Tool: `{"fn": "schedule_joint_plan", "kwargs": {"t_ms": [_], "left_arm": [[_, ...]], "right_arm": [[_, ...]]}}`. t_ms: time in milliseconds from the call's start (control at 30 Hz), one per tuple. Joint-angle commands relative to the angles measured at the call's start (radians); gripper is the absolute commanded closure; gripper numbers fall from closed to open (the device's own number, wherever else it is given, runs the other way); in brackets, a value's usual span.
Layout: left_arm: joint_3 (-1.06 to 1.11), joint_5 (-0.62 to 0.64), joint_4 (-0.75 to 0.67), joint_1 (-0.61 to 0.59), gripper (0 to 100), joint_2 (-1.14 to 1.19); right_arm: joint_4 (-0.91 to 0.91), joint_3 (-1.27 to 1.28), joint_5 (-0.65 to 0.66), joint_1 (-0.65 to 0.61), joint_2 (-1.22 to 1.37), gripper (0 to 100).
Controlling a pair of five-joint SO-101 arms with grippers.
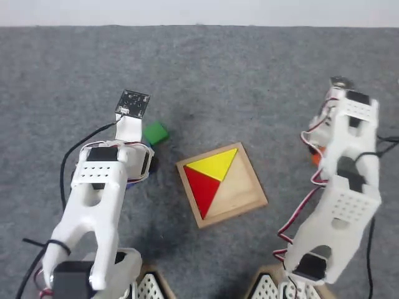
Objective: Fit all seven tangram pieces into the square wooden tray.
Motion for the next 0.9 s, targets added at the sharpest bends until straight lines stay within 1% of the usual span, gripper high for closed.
{"fn": "schedule_joint_plan", "kwargs": {"t_ms": [0, 133, 300, 400, 500, 567, 700, 867], "left_arm": [[-0.036, -0.002, -0.02, -0.003, 79, 0.0], [-0.035, -0.002, -0.02, -0.003, 79, 0.0], [-0.031, -0.002, -0.02, -0.003, 79, 0.0], [-0.031, -0.002, -0.02, -0.003, 79, 0.0], [-0.031, -0.002, -0.02, -0.003, 79, 0.0], [-0.031, -0.002, -0.02, -0.003, 79, 0.0], [-0.031, -0.002, -0.02, -0.003, 79, 0.0], [-0.031, -0.002, -0.02, -0.003, 79, 0.002]], "right_arm": [[0.076, -0.011, 0.066, 0.028, -0.143, 87.6], [0.128, 0.0, 0.094, -0.001, -0.185, 87.5], [0.113, 0.037, 0.087, -0.054, -0.15, 85.9], [0.047, 0.049, 0.083, -0.051, -0.11, 81.3], [-0.021, 0.049, 0.057, -0.047, -0.051, 82.2], [-0.038, 0.049, 0.072, -0.062, -0.007, 82.7], [-0.03, 0.052, 0.078, -0.136, 0.056, 83.4], [-0.03, 0.054, 0.072, -0.213, 0.054, 85.0]]}}
